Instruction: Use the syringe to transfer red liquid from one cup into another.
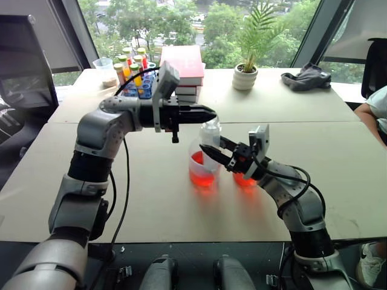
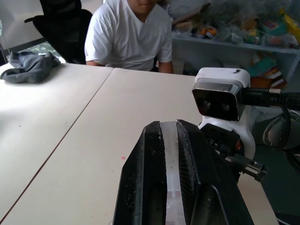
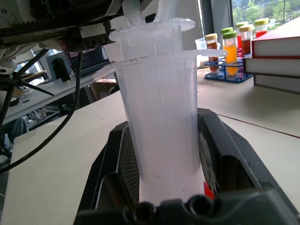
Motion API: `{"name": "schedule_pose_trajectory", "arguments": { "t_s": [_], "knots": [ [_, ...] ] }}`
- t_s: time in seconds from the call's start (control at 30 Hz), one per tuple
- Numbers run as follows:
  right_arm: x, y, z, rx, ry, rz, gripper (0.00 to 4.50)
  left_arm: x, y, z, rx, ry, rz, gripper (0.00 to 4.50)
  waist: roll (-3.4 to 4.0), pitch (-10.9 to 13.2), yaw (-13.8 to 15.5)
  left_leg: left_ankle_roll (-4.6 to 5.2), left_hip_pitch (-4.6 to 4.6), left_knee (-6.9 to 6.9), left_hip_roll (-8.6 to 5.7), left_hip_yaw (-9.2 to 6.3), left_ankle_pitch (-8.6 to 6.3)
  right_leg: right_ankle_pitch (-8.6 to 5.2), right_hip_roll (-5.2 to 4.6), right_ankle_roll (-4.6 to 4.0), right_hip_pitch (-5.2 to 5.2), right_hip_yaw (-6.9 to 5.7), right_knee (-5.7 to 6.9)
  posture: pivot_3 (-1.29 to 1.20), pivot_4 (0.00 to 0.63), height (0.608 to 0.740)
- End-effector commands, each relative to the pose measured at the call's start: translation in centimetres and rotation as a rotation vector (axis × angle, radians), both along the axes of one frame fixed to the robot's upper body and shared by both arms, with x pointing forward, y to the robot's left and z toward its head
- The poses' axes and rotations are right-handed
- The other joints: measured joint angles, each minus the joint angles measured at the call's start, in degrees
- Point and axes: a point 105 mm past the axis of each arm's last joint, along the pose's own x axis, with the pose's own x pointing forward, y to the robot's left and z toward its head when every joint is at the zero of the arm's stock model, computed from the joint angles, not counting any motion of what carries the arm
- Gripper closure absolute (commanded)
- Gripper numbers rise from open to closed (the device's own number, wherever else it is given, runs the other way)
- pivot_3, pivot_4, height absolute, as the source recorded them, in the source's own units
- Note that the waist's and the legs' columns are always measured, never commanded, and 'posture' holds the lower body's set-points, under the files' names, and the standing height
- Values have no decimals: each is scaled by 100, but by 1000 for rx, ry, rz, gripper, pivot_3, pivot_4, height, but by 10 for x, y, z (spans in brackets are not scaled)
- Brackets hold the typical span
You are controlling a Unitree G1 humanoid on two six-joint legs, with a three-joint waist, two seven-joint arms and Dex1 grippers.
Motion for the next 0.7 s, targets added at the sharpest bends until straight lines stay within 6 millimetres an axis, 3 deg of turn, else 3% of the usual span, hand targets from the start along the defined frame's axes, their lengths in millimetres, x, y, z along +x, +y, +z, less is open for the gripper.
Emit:
{"name": "schedule_pose_trajectory", "arguments": {
  "t_s": [0.03,0.7],
  "knots": [
    [-10,9,-12,-39,28,77,3131,3,16,50,-76,-185,84,4477,0,0,0,0,0,0,0,0,0,0,0,0,0,0,0,0,150,740],
    [-9,13,-11,-41,23,85,3131,5,22,58,-68,-215,92,4477,0,0,-5,0,0,0,0,0,0,0,1,0,0,0,0,0,150,740]
  ]
}}
